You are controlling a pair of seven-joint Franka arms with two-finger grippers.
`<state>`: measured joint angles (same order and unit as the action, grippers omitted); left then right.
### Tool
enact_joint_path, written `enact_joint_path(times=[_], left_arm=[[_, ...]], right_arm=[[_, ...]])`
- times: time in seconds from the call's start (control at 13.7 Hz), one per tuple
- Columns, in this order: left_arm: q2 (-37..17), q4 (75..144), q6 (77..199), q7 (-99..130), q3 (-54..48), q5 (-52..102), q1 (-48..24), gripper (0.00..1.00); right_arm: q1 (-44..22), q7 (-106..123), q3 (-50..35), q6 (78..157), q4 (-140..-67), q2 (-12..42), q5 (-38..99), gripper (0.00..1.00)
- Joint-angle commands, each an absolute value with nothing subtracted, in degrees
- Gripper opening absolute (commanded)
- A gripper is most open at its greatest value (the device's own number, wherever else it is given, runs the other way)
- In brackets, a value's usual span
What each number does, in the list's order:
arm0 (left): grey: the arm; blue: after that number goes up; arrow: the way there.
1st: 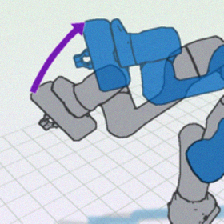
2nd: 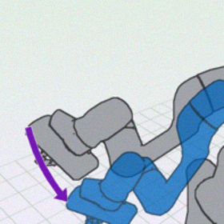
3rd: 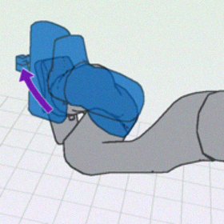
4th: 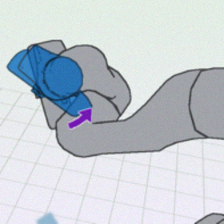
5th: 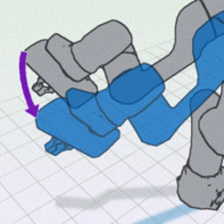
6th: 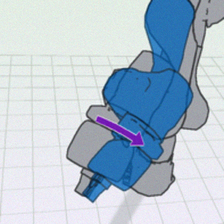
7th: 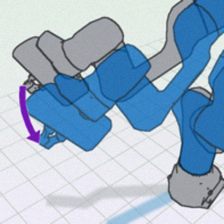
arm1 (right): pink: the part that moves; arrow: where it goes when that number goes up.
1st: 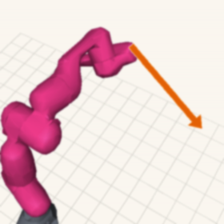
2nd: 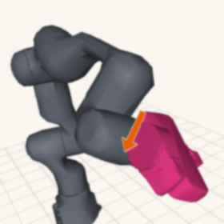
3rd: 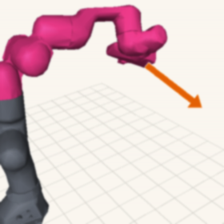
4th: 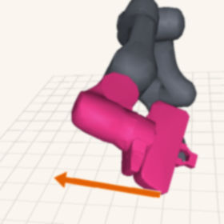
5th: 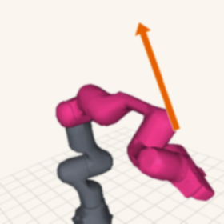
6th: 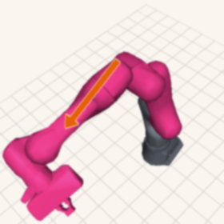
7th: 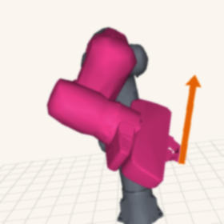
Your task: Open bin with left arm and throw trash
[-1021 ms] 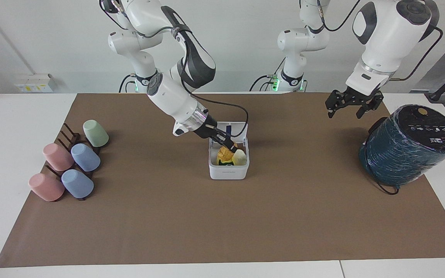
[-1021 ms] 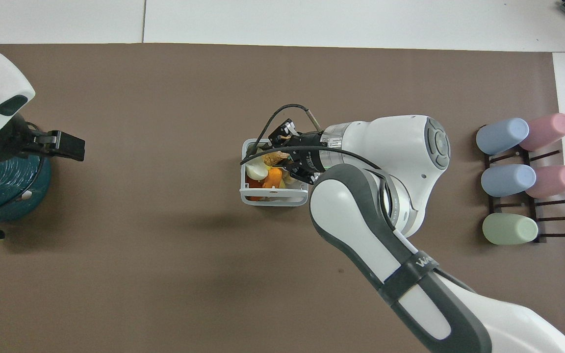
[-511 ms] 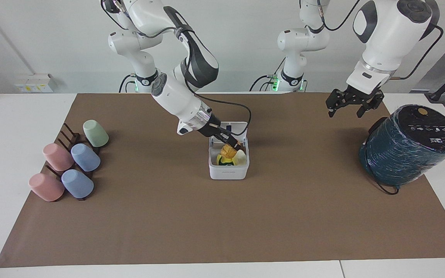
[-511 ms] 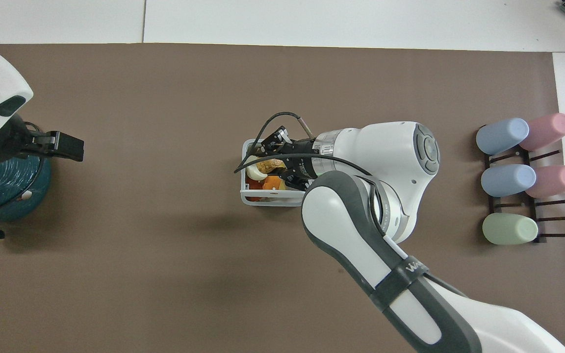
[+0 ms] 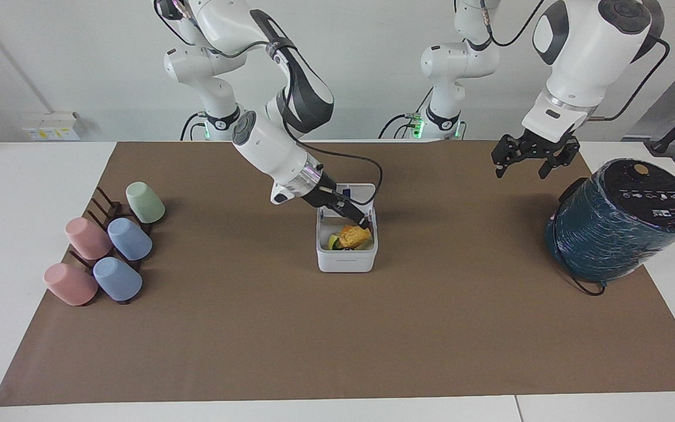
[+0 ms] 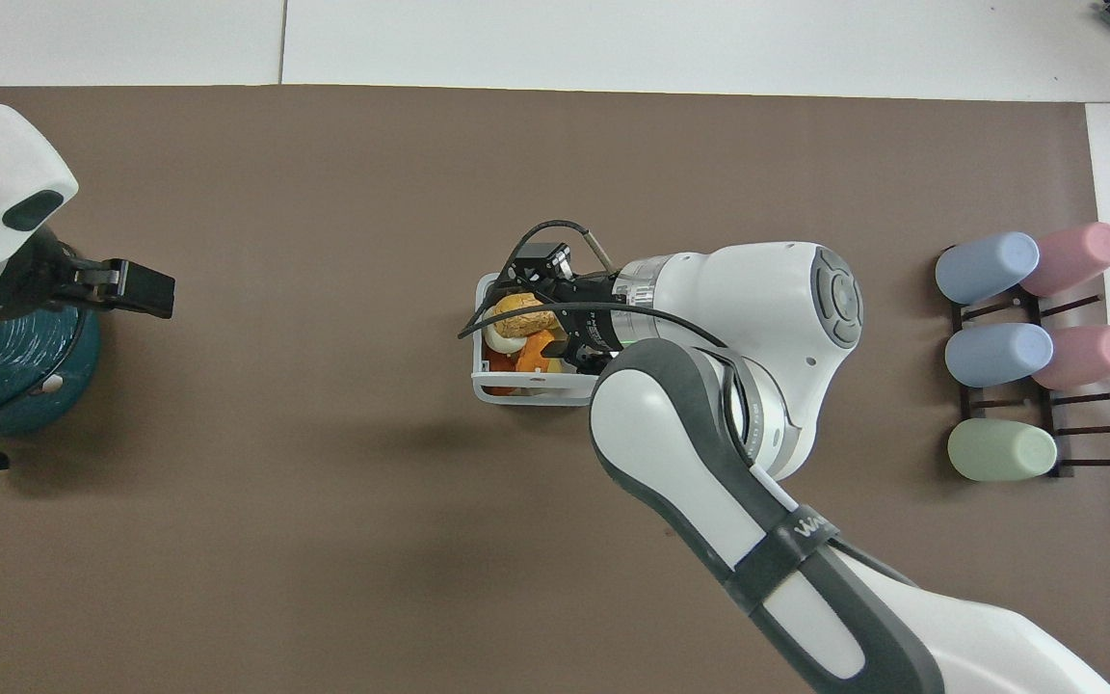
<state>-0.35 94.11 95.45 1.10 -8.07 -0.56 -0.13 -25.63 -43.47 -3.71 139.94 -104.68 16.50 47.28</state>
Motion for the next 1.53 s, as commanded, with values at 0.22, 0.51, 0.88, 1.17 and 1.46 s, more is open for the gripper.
enact_joint_path(times=[0.22, 0.51, 0.88, 1.17, 1.46], left_arm=[[1.4, 96.2, 96.8, 1.0, -7.4, 0.1, -0.9, 1.00], [1.4, 96.2, 96.8, 0.9, -7.3, 0.1, -0.8, 1.00], [1.3, 96.1, 96.9, 0.9, -7.4, 0.1, -0.8, 1.00], [1.3, 96.0, 96.9, 0.8, -7.3, 0.1, -0.8, 1.00], [1.2, 95.9, 97.0, 0.7, -7.3, 0.1, -0.7, 1.00]], right_arm=[[-21.5, -25.5, -3.3, 143.8, -103.3, 16.3, 41.2, 1.00], [-16.6, -25.2, -3.3, 143.6, -101.8, 15.8, 24.1, 1.00], [-10.3, -25.1, -3.3, 135.7, -101.4, 13.3, -2.9, 1.00], [-4.9, -19.4, -3.3, 124.4, -101.4, 8.6, -4.3, 1.00], [-0.5, -14.5, -3.3, 117.8, -101.3, 4.3, -4.2, 1.00]])
